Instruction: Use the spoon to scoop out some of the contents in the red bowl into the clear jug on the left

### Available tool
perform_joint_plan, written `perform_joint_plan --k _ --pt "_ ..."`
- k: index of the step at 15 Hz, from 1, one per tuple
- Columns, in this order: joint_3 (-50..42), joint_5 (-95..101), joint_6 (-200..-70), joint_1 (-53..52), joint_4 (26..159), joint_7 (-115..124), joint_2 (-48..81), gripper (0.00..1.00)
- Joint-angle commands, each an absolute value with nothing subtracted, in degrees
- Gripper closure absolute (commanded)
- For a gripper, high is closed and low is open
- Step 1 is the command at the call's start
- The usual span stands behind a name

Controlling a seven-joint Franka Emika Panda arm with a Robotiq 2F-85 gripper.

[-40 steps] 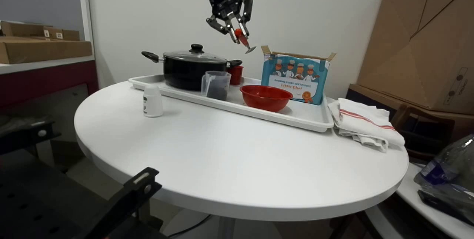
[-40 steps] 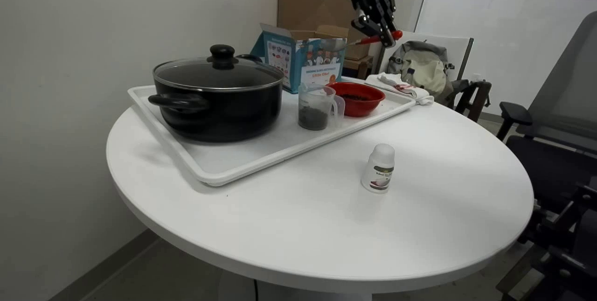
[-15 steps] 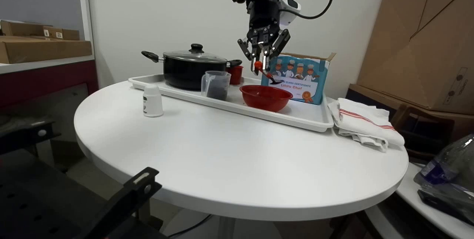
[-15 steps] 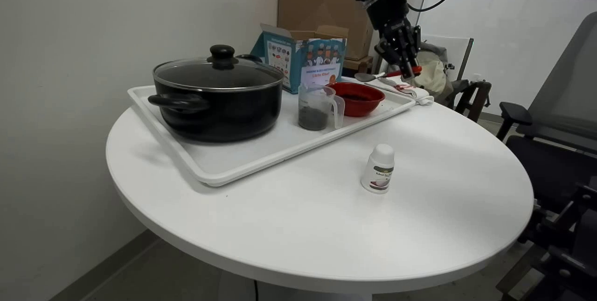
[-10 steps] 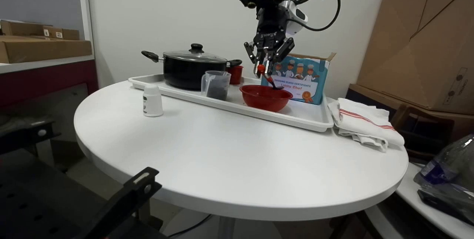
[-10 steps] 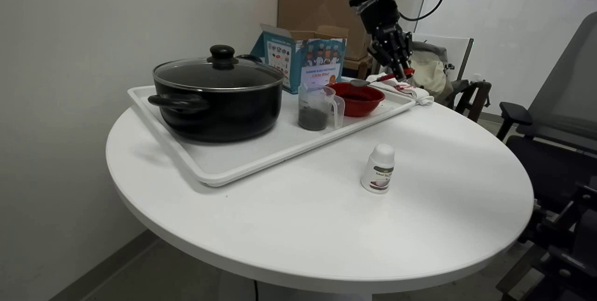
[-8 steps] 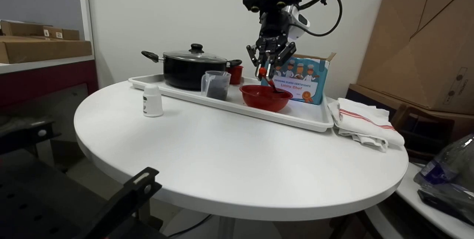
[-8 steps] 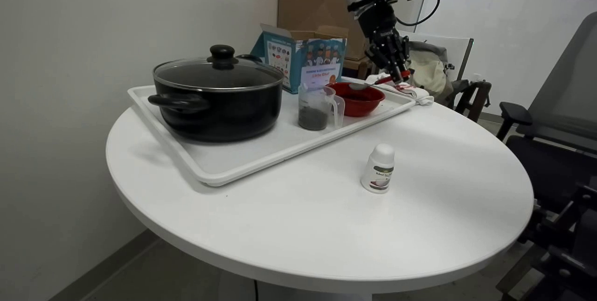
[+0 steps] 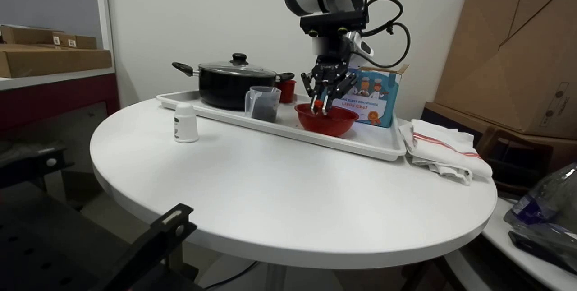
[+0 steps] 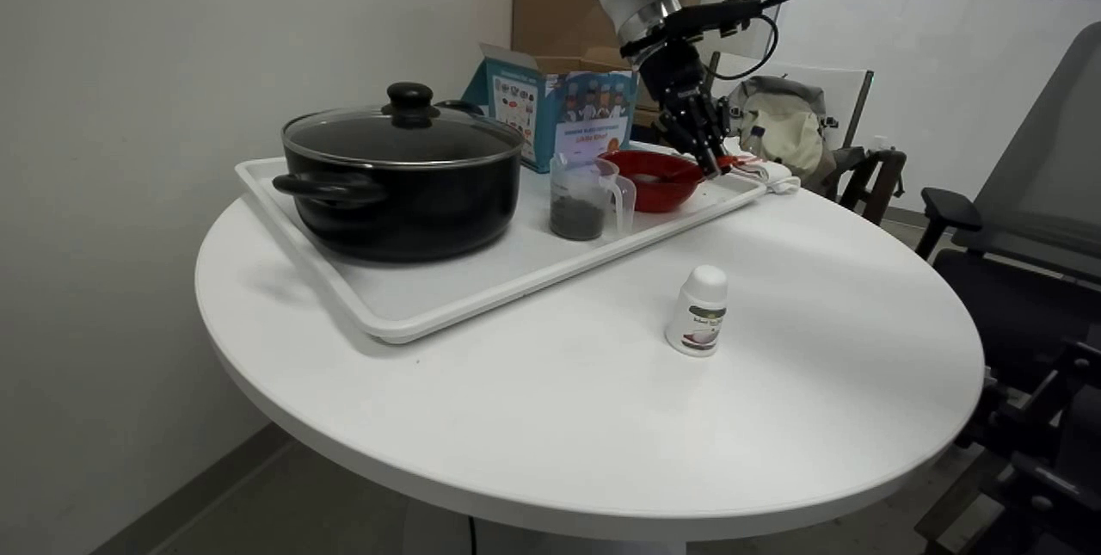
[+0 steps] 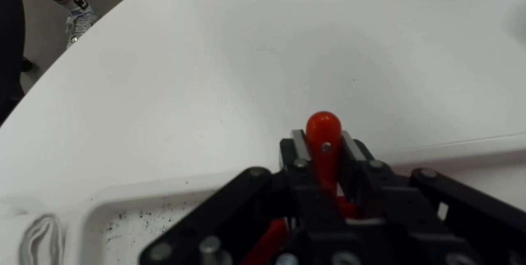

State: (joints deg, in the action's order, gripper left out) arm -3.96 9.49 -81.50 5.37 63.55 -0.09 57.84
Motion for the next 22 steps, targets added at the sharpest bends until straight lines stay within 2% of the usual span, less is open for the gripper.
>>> perform_joint_plan --k 1,2,3,10,12,22 --pt "-3.65 8.97 -78.38 4.62 58.15 -1.38 62.21 0.86" --pt "-3.58 9.27 -78.72 4.33 58.88 -1.58 62.1 0.64" --pt "-3.48 9.41 -79.14 4.13 59.61 -1.9 61.93 0.54" --pt "-3.04 9.89 -82.9 4.68 67.99 -4.2 57.16 0.03" --pt "-3.36 10.55 -86.32 5.07 72.18 -4.51 53.87 0.0" --pt "-5.44 11.25 -108.37 9.59 97.63 -8.0 31.88 0.0"
